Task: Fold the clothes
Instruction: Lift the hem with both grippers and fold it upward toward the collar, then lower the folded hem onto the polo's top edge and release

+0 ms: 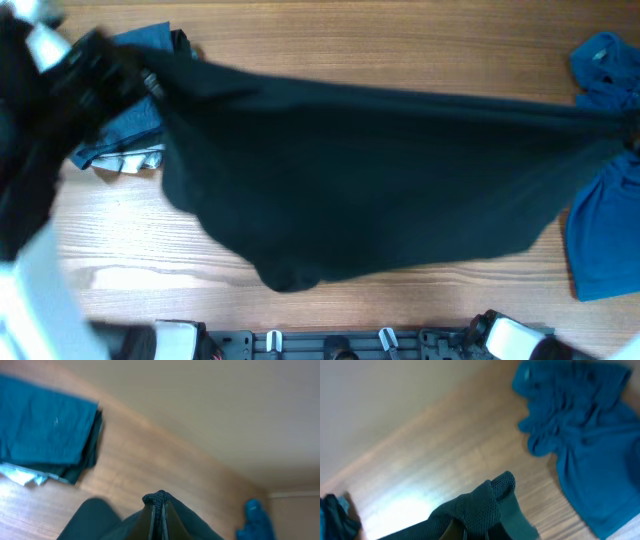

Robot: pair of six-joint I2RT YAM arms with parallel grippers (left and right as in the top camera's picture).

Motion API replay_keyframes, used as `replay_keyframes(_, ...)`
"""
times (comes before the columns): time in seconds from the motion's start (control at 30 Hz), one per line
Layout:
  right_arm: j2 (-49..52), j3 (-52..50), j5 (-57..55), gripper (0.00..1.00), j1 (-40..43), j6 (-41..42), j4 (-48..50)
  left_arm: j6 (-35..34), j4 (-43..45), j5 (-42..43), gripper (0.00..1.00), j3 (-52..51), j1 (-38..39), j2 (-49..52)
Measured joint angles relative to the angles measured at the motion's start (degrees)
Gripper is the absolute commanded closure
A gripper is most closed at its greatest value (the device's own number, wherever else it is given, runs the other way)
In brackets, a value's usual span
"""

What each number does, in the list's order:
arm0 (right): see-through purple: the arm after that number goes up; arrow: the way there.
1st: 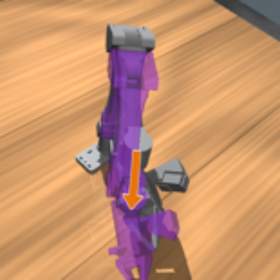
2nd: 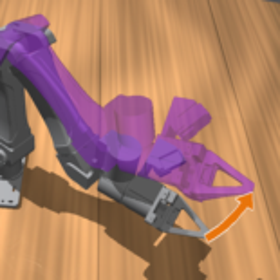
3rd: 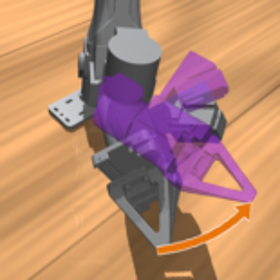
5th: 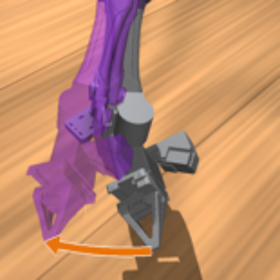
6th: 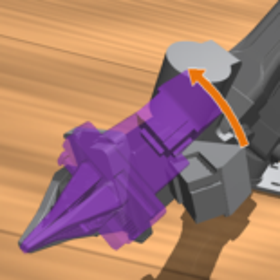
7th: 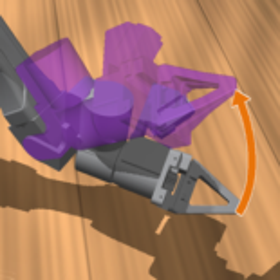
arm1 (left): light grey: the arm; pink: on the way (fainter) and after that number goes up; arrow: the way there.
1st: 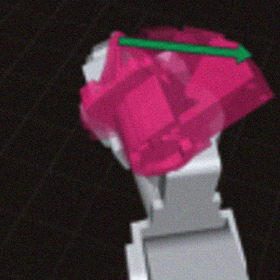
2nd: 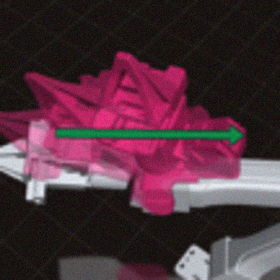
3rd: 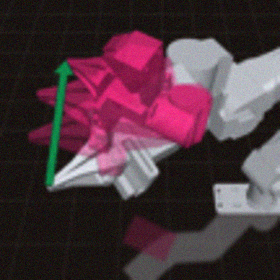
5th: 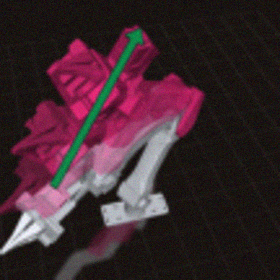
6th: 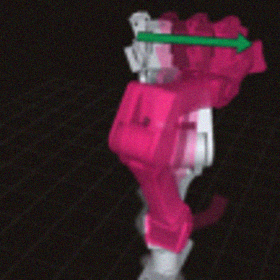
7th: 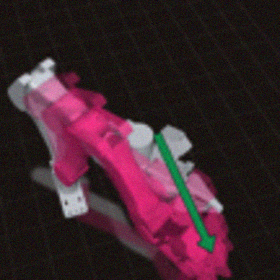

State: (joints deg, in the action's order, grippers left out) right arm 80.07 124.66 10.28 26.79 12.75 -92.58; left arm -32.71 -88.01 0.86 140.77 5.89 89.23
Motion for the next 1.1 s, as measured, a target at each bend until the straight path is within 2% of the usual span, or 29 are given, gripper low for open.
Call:
replay_keyframes(0.13, 16.13, -1.44, 0.92, 0.96, -0.85, 0.04, 3.02, -0.04, 3.85, 1.42, 0.96, -0.31, 0.26, 18.34)
replay_keyframes(0.2, 21.86, -1.68, 1.25, 0.96, -1.64, 0.22, 6.14, -0.07, 6.4, 2.14, 0.96, -0.57, 0.46, 24.11)
replay_keyframes(0.27, 30.21, -1.66, 1.6, 0.96, -3.06, 0.24, 12.46, -0.15, 12.35, 3.17, 0.96, -0.61, 0.61, 32.02)
replay_keyframes(0.3, 37.57, -1.7, 1.79, 0.96, -4.61, 0.15, 17.55, -0.22, 16.06, 3.5, 0.96, -0.68, 0.66, 38.01)
replay_keyframes(0.33, 39.08, -1.81, 1.77, 0.95, -4.96, 0.15, 18.73, -0.24, 17.05, 3.56, 0.96, -0.68, 0.66, 39.63)
replay_keyframes(0.37, 42.64, -2.05, 1.7, 0.94, -6.03, -0.11, 23.93, -0.28, 21.44, 4.0, 0.96, -0.7, 0.63, 42.16)
replay_keyframes(0.4, 46.53, -2.03, 1.49, 0.9, -7.19, -0.48, 29.86, -0.2, 27.52, 5.01, 0.96, -0.48, 0.66, 45.4)
replay_keyframes(0.47, 52.52, -2.36, 1.11, 0.84, -9.09, -1.25, 36.74, 0.31, 33.16, 6.32, 0.96, -0.57, 0.59, 51.89)
replay_keyframes(0.5, 54.88, -2.36, 1.03, 0.74, -9.7, -1.73, 41.13, 0.7, 37.99, 7.3, 0.95, -0.57, 0.55, 54.88)
replay_keyframes(0.53, 57.07, -2.36, 0.81, 0.59, -10.29, -2.21, 44.63, 0.92, 40.89, 7.82, 0.88, -0.57, 0.55, 57.16)
replay_keyframes(0.57, 58.86, -2.36, 0.55, 0.37, -10.73, -2.56, 47.47, 1.2, 43.04, 8.11, 0.73, -0.68, 0.52, 59.08)
replay_keyframes(0.6, 60.61, -2.38, 0.11, 0.35, -11.08, -2.67, 50.51, 1.62, 46.1, 8.35, 0.59, -0.72, 0.5, 60.78)
replay_keyframes(0.67, 62.31, -2.4, -0.24, 0.29, -11.45, -3.06, 53.94, 2.89, 50.6, 8.68, 0.44, -0.79, 0.39, 62.42)
replay_keyframes(0.7, 62.66, -2.4, -0.31, 0.21, -11.56, -3.48, 55.63, 3.87, 52.89, 9.16, 0.17, -0.79, 0.37, 62.6)
replay_keyframes(0.73, 62.75, -2.38, -0.35, 0.08, -11.65, -4.31, 57.83, 5.84, 56.3, 10.64, 0.12, -0.76, 0.28, 62.45)
replay_keyframes(0.77, 62.58, -2.38, -0.35, 0.04, -11.65, -5.33, 58.82, 6.88, 57.22, 11.32, 0.1, -0.76, 0.13, 62.14)
replay_keyframes(0.8, 62.42, -2.38, -0.44, 0.04, -11.65, -5.92, 59.43, 7.91, 57.53, 11.89, 0.06, -0.76, 0.09, 61.81)
replay_keyframes(0.9, 60.7, -2.38, -0.48, 0.09, -11.65, -8.37, 58.05, 10.03, 54.36, 12.87, 0.05, -0.79, -0.63, 59.01)
replay_keyframes(0.93, 59.6, -2.38, -0.52, 0.13, -11.65, -8.72, 55.91, 10.56, 52.02, 12.96, 0.07, -0.76, -1.07, 57.18)
replay_keyframes(0.97, 58.6, -2.38, -0.55, 0.15, -11.65, -8.9, 54.21, 10.84, 48.98, 12.96, 0.13, -0.74, -1.49, 55.63)
replay_keyframes(1.0, 56.83, -2.38, -0.61, 0.24, -11.65, -8.76, 49.94, 11.1, 43.25, 12.59, 0.32, -0.74, -1.95, 53.53)
replay_keyframes(1.03, 54.07, -2.38, -0.7, 0.28, -11.65, -8.52, 45.05, 11.47, 35.71, 11.8, 0.5, -0.7, -3.04, 49.79)
replay_keyframes(1.1, 50.71, -2.12, -0.7, 0.28, -11.65, -8.15, 35.63, 11.87, 28.11, 10.82, 0.7, -0.09, -4.5, 46.62)
